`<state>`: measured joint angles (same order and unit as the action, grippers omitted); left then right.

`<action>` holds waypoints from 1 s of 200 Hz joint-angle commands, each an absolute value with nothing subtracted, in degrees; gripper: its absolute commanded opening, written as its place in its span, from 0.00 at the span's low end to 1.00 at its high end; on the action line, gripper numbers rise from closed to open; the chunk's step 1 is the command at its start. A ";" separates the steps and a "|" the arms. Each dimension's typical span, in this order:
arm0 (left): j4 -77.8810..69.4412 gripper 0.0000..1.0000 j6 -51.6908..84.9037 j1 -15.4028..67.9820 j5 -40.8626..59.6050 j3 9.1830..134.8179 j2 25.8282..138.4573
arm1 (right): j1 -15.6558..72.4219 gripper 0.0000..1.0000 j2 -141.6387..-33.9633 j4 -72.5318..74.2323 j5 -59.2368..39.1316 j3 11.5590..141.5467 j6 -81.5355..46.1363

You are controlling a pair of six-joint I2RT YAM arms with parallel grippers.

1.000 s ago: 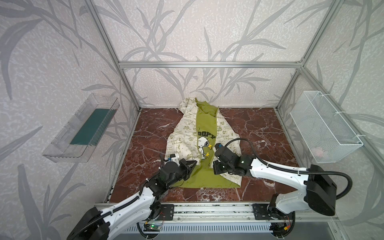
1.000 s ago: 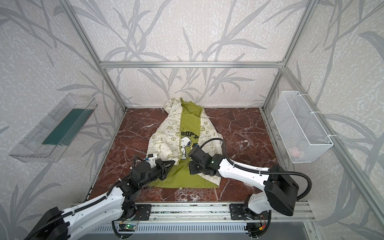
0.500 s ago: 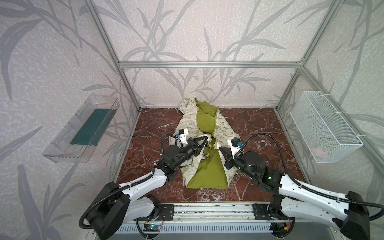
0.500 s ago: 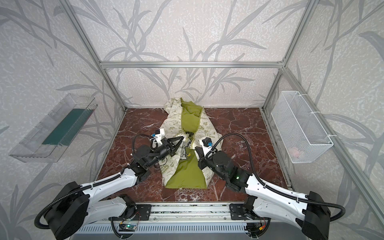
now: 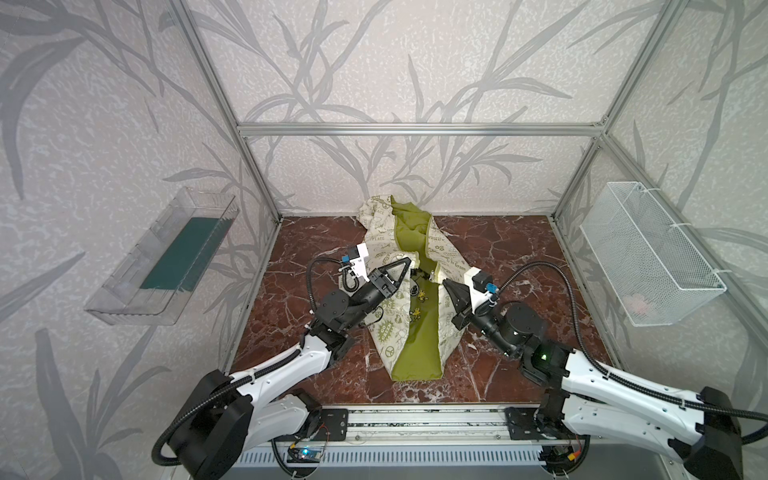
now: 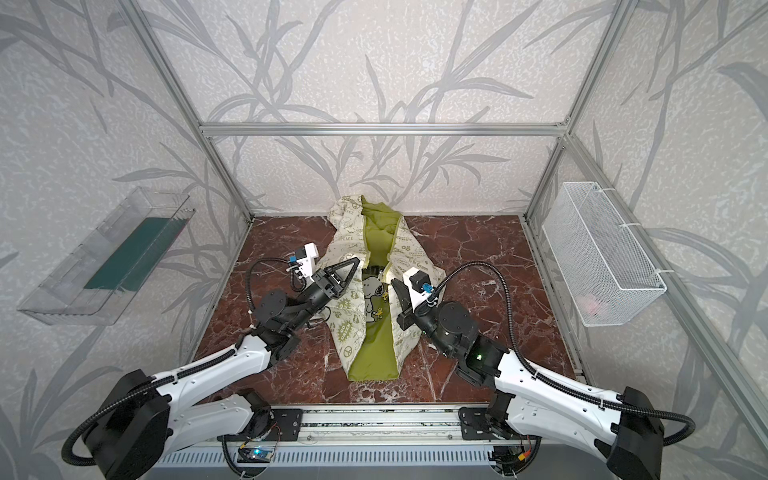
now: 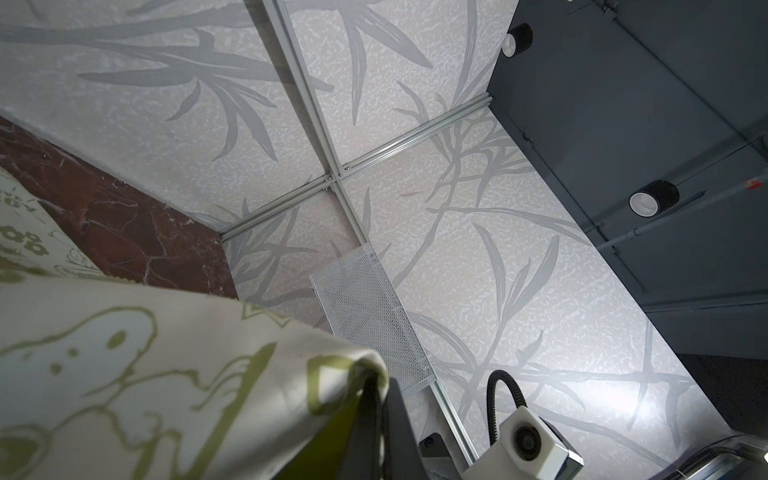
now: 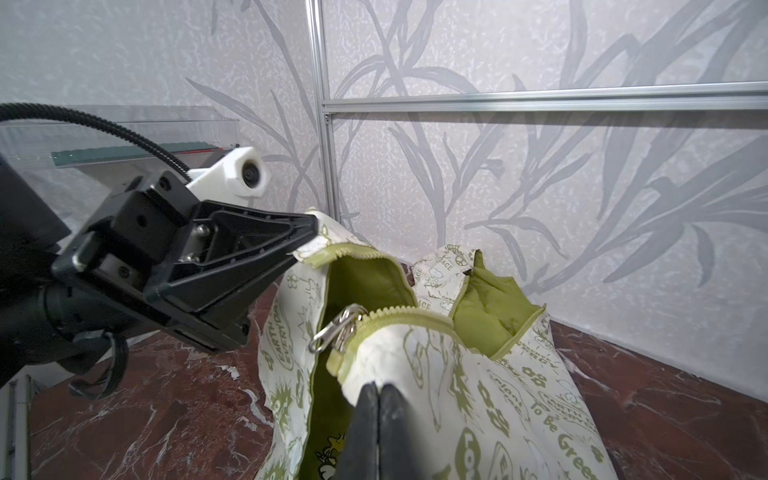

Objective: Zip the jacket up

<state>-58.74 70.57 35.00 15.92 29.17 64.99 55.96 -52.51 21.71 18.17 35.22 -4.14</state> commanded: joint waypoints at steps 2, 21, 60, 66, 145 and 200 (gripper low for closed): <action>-59.69 0.00 69.12 34.28 15.04 29.24 64.37 | 55.77 0.00 -50.47 7.36 26.45 36.35 -13.04; -60.41 0.00 70.19 34.26 15.51 26.70 65.86 | 53.40 0.00 -47.51 -2.03 27.59 32.10 -24.27; -64.07 0.00 73.61 35.33 18.40 22.92 71.59 | 44.53 0.00 -42.39 -22.65 17.89 26.86 -42.69; -64.72 0.00 73.97 35.63 19.01 22.70 72.63 | 43.37 0.00 -41.81 -24.82 16.51 26.39 -43.95; -70.70 0.00 77.75 37.79 19.78 20.25 80.52 | 35.79 0.06 -46.48 -28.94 -6.18 27.52 -40.56; -74.41 0.00 79.98 37.89 20.63 20.91 84.00 | 35.64 0.05 -41.53 -23.46 -8.38 25.75 -40.32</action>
